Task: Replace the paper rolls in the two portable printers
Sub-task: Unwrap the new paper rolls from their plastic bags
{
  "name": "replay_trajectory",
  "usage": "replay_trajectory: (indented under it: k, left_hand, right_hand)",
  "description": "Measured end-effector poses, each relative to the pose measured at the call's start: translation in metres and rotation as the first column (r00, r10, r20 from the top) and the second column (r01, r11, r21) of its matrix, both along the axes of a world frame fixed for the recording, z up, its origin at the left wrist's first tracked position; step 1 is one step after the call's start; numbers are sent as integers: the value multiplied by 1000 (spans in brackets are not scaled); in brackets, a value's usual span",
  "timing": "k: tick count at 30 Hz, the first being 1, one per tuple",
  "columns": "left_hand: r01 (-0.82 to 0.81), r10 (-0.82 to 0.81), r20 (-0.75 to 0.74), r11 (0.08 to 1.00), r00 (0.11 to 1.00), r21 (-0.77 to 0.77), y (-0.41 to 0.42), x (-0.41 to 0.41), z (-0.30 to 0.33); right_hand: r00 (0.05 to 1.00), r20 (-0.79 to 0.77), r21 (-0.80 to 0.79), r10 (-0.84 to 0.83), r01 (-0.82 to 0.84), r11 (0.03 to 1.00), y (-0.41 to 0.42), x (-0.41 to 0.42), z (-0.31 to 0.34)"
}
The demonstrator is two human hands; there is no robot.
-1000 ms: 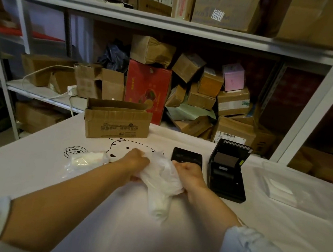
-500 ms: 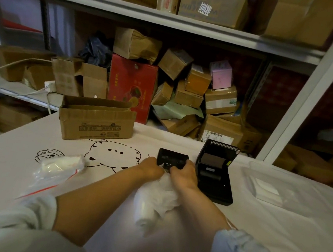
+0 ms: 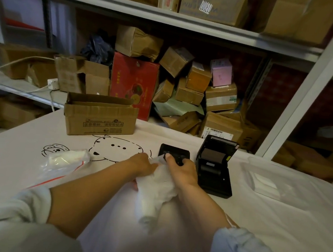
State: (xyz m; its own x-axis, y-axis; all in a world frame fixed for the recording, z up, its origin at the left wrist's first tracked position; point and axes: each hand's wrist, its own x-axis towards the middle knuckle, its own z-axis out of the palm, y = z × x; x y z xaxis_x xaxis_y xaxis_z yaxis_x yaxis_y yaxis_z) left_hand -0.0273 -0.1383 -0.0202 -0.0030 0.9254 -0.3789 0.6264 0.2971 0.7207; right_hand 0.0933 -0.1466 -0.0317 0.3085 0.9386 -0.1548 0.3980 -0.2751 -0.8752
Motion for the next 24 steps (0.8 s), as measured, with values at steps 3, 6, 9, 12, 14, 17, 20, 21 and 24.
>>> replay_trajectory:
  k: [3,6,9,12,14,17,20,21,24]
  left_hand:
    - [-102,95,52,982,994,159,2,1,4]
    - [-223,175,262,961,949,164,4,0,5]
    - [-334,275,554,943,786,6,-2,-3,4]
    - [-191,258,691,966,675,-174,-17,-7,5]
    - [30,161,724,969,671,-244,-30,-13,6]
    - [151,-7,631,973,776,-174,-40,-16,4]
    - [27,-21,330,1000,944,-14,-42,-10,-4]
    - [-3,-8,272,999,962,39,-40,-9,-7]
    - [-106,72,238,985,969,135,-31,-12,-16]
  right_hand:
    - [993,112,36,35,-39,999,-9,-1,5]
    - [983,44,80,179,-182,980,-17,0,8]
    - [984,-162,-19,77,-81,997,-22,5,12]
    - [819,-553,-147,-152,84,986,-25,15,16]
    - [734,-643,-203,-220,114,972,-25,23,17]
    - [892,-409,-143,-192,145,979,-25,24,11]
    - [993,-90,154,77,-63,986,-32,14,9]
    - [980,-4,195,200,-195,961,-35,10,9]
    - [906,64,104,419,-424,900,-39,9,3]
